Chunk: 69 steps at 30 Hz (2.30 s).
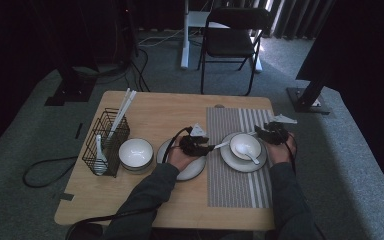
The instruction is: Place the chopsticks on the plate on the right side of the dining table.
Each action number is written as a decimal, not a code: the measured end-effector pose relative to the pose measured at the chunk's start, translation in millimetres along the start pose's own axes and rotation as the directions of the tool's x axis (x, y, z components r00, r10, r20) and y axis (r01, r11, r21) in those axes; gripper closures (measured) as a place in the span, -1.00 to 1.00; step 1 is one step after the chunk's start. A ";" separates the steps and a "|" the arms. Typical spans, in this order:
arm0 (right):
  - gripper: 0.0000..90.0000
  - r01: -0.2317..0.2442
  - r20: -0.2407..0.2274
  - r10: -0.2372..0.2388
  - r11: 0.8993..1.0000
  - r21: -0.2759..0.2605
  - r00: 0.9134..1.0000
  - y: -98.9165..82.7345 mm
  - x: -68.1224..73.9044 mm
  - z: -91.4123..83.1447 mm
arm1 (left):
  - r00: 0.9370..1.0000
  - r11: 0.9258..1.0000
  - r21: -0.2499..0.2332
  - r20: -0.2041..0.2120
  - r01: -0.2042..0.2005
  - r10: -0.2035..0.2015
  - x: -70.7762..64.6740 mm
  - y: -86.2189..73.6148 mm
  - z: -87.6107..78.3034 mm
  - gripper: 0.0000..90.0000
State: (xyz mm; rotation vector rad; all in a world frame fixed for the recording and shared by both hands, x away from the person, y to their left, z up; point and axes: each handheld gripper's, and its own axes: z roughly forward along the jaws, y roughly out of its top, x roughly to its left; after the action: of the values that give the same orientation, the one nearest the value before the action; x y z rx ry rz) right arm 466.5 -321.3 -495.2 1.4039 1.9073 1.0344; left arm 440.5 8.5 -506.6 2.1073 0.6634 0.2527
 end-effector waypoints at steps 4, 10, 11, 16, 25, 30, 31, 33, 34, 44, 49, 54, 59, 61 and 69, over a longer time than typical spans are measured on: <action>0.16 -0.004 0.002 0.004 1.000 0.013 1.000 -0.5 -1.9 2.3 | 1.000 1.000 0.010 -0.002 -0.010 0.010 -1.7 1.2 1.4 0.24; 0.16 -0.013 0.006 0.013 1.000 0.023 1.000 -0.8 -4.5 5.2 | 1.000 1.000 0.012 -0.007 -0.018 0.018 -2.3 2.9 1.1 0.24; 0.16 -0.011 0.007 0.011 1.000 0.028 1.000 -0.6 -4.9 5.8 | 1.000 1.000 0.017 -0.005 -0.019 0.019 -2.2 3.2 1.4 0.24; 0.15 -0.001 0.017 0.000 0.999 0.044 1.000 0.9 -6.0 7.4 | 1.000 1.000 0.022 -0.006 -0.021 0.022 -2.1 3.1 2.2 0.26; 0.14 0.000 0.016 -0.001 0.998 0.070 1.000 5.1 -4.2 18.0 | 1.000 0.999 0.043 0.010 -0.029 0.029 -4.1 3.0 7.0 0.26; 0.13 -0.003 0.021 0.001 0.997 0.082 1.000 5.3 -3.2 22.1 | 1.000 0.998 0.051 0.006 -0.027 0.027 -3.7 3.3 8.2 0.25; 0.13 -0.002 0.025 0.000 0.996 0.084 1.000 5.5 -3.4 23.9 | 1.000 0.998 0.057 0.003 -0.028 0.028 -3.4 3.3 8.7 0.25; 0.13 0.000 0.031 -0.003 0.996 0.093 1.000 4.9 -4.1 25.9 | 1.000 0.998 0.058 0.001 -0.028 0.028 -3.3 3.4 8.9 0.25; 0.13 0.000 0.034 -0.003 0.995 0.100 0.999 4.3 -4.8 27.0 | 1.000 0.998 0.059 0.002 -0.028 0.028 -3.1 3.4 9.0 0.25; 0.12 -0.010 0.047 0.005 0.993 0.116 0.999 3.0 -7.9 31.0 | 1.000 0.997 0.072 0.010 -0.027 0.026 -3.0 3.4 11.1 0.25; 0.12 -0.001 0.050 -0.005 0.993 0.122 0.999 3.0 -7.7 31.2 | 0.999 0.997 0.077 0.014 -0.031 0.029 -3.2 3.4 11.5 0.25; 0.12 0.005 0.051 -0.012 0.992 0.128 0.999 2.7 -6.9 30.1 | 0.999 0.996 0.083 0.004 -0.034 0.034 -2.5 3.2 11.4 0.26; 0.12 0.011 0.052 -0.017 0.992 0.126 0.999 3.4 -6.3 28.4 | 0.999 0.996 0.089 -0.006 -0.033 0.034 -1.4 2.9 11.7 0.26; 0.12 0.013 0.055 -0.020 0.991 0.131 0.998 3.4 -7.5 28.1 | 0.999 0.996 0.089 -0.010 -0.031 0.032 -1.0 2.8 11.6 0.26; 0.12 0.012 0.058 -0.020 0.991 0.136 0.998 3.7 -9.7 28.1 | 0.999 0.996 0.088 -0.008 -0.032 0.033 -1.1 2.9 11.6 0.26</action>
State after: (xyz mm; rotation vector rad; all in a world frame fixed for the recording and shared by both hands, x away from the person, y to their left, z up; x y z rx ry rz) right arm 493.6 -322.7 -507.7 1.4744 1.9740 0.8594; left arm 445.4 -1.5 -511.0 2.2039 0.6572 0.2559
